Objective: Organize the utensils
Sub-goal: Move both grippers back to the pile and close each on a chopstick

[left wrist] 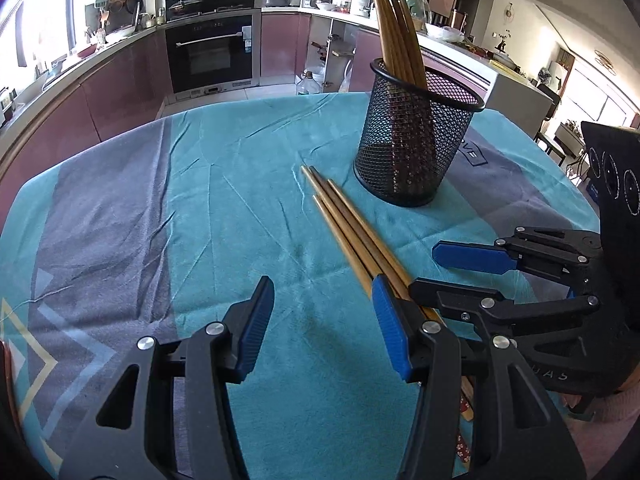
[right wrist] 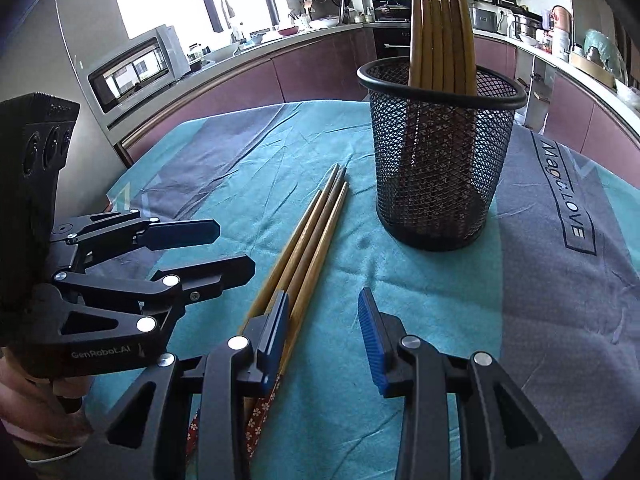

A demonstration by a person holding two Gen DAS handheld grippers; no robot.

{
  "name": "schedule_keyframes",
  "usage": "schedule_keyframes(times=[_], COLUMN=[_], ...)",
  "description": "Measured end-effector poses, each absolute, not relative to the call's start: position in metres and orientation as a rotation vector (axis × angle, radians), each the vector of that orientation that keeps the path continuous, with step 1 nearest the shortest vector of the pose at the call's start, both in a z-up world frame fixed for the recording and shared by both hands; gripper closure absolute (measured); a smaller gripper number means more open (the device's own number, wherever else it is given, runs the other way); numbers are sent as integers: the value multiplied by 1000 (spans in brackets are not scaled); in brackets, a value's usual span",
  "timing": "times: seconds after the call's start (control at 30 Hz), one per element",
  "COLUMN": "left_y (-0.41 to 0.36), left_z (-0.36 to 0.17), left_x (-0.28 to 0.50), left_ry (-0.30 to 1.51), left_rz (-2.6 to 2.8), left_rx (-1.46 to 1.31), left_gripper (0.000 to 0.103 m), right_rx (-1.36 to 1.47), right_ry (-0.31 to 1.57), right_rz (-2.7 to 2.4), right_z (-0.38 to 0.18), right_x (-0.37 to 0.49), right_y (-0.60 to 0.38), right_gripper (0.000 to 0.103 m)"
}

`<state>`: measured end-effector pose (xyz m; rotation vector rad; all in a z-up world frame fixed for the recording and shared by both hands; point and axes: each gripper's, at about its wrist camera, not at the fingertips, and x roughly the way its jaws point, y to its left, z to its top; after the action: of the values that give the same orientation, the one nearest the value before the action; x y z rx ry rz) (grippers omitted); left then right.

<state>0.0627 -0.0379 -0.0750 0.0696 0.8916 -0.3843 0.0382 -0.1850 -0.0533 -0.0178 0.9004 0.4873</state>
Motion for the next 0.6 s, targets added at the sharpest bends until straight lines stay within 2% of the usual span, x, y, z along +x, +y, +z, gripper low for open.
schedule_keyframes(times=[0.6], left_y=[-51], left_z=[-84], left_x=[73], left_ry=[919], left_rz=[-398], left_rx=[100], left_gripper=[52], right_rx=[-35], right_ry=[906], right_rz=[457], right_z=[-54], right_x=[40], right_y=[-185], right_gripper=[69])
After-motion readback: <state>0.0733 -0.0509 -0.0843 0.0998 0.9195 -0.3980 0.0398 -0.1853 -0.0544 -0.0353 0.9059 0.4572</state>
